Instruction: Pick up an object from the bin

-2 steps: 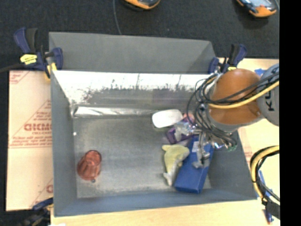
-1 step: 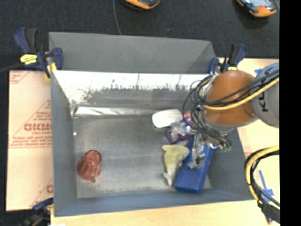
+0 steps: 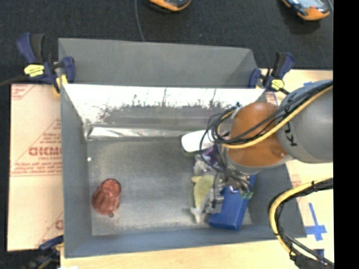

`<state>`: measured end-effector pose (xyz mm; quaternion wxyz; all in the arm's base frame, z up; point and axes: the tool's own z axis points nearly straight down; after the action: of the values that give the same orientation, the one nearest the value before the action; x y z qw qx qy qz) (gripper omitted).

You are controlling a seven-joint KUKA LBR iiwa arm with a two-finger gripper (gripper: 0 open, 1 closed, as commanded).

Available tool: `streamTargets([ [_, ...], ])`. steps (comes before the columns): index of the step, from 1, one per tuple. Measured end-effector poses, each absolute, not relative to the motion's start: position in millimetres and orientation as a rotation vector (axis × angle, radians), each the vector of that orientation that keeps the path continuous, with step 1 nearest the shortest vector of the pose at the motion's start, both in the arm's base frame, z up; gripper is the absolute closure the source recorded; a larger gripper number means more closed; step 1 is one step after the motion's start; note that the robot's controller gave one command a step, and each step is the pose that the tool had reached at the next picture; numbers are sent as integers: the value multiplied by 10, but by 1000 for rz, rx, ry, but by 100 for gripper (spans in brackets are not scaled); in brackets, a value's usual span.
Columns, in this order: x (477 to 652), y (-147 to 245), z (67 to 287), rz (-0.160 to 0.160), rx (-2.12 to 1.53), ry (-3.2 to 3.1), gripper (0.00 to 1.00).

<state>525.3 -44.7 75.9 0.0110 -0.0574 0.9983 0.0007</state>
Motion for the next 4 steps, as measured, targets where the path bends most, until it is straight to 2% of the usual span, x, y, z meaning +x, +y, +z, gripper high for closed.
streamTargets([
  [1,5365,-569,704,-3,-132,3112,100],
  [2,5365,-568,703,-2,-130,3112,100],
  [3,5428,-563,1307,-2,-119,3118,100],
  [4,5386,-541,1833,-1,-117,3120,100],
])
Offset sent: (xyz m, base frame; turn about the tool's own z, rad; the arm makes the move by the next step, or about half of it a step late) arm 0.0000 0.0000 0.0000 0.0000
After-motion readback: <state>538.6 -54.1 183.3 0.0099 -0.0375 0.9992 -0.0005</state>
